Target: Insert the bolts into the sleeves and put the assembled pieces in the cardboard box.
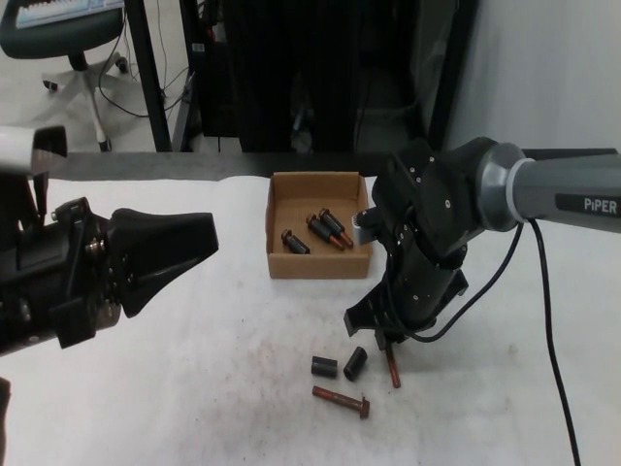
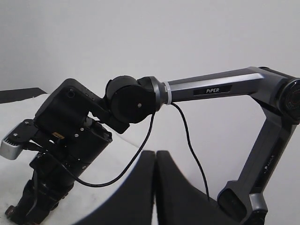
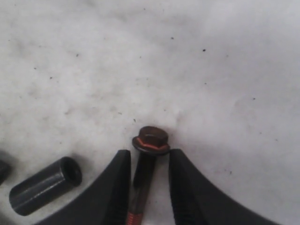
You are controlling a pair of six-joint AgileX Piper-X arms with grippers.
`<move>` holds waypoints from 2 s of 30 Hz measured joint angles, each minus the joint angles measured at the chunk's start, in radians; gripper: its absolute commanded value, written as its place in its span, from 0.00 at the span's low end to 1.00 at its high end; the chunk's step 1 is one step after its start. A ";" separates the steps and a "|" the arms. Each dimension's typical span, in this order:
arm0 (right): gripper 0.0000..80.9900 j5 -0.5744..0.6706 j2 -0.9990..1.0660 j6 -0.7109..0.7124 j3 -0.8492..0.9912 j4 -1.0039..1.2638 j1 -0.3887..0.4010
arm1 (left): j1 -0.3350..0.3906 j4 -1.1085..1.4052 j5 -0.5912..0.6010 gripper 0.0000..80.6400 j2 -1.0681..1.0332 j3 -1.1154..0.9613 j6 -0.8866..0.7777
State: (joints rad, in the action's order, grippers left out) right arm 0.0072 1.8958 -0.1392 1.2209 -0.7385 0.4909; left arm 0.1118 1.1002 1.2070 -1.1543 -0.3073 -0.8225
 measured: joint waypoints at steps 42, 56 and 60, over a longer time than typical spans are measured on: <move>0.01 0.309 -0.132 0.139 0.005 -0.101 -0.042 | 0.043 -0.057 0.018 0.00 0.038 -0.067 -0.077; 0.01 0.544 -0.724 0.133 0.005 -0.060 -0.396 | 0.323 -1.386 -0.391 0.00 -0.082 -0.516 0.697; 0.01 0.553 -0.812 0.133 0.005 -0.096 -0.437 | 0.385 -1.782 -0.651 0.00 -0.297 -0.740 0.851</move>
State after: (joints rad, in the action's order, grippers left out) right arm 0.5605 1.0836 -0.0061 1.2262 -0.8344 0.0540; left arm 0.4969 -0.6820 0.5565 -1.4511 -1.0474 0.0281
